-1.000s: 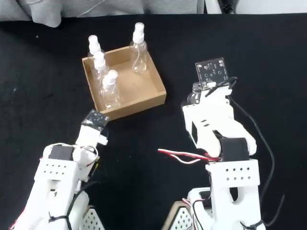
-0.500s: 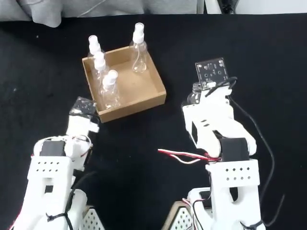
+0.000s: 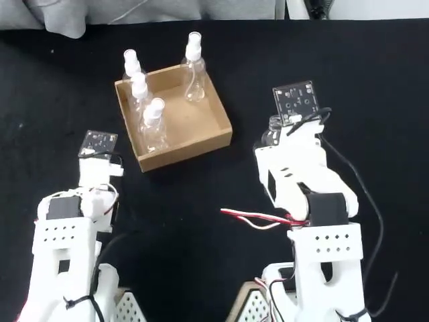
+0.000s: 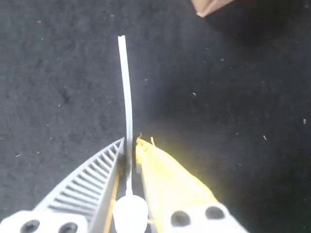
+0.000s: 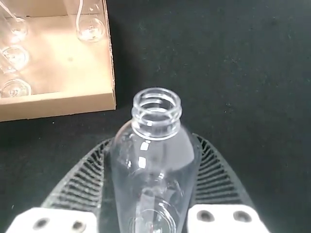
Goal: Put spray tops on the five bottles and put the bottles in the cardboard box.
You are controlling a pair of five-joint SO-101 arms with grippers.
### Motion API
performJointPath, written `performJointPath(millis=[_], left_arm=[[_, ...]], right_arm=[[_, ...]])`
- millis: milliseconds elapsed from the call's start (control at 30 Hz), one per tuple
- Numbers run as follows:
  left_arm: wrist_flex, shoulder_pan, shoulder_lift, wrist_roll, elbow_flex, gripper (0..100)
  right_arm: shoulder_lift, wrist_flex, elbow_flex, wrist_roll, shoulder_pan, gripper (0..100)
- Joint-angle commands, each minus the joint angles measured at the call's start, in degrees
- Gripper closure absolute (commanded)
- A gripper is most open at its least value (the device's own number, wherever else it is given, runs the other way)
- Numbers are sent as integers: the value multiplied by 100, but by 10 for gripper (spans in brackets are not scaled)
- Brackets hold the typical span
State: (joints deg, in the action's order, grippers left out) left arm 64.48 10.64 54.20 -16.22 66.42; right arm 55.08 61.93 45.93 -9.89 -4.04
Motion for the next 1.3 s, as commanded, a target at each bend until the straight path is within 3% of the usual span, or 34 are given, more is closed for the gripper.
performJointPath(millis=[0,200,700,1033,1267], left_arm=[[-88,215,-26,79,-444,971],[-35,585,-369,88,-822,971],[-26,1824,-4273,1222,-3134,971],[-35,3029,-4721,1574,-3486,968],[-26,3960,-4712,1407,-3451,933]], right_arm=[[127,-141,-40,44,97,902],[127,-141,-40,44,97,902],[127,-141,-40,44,97,902],[127,-149,-31,26,97,902],[127,-149,-31,9,97,902]])
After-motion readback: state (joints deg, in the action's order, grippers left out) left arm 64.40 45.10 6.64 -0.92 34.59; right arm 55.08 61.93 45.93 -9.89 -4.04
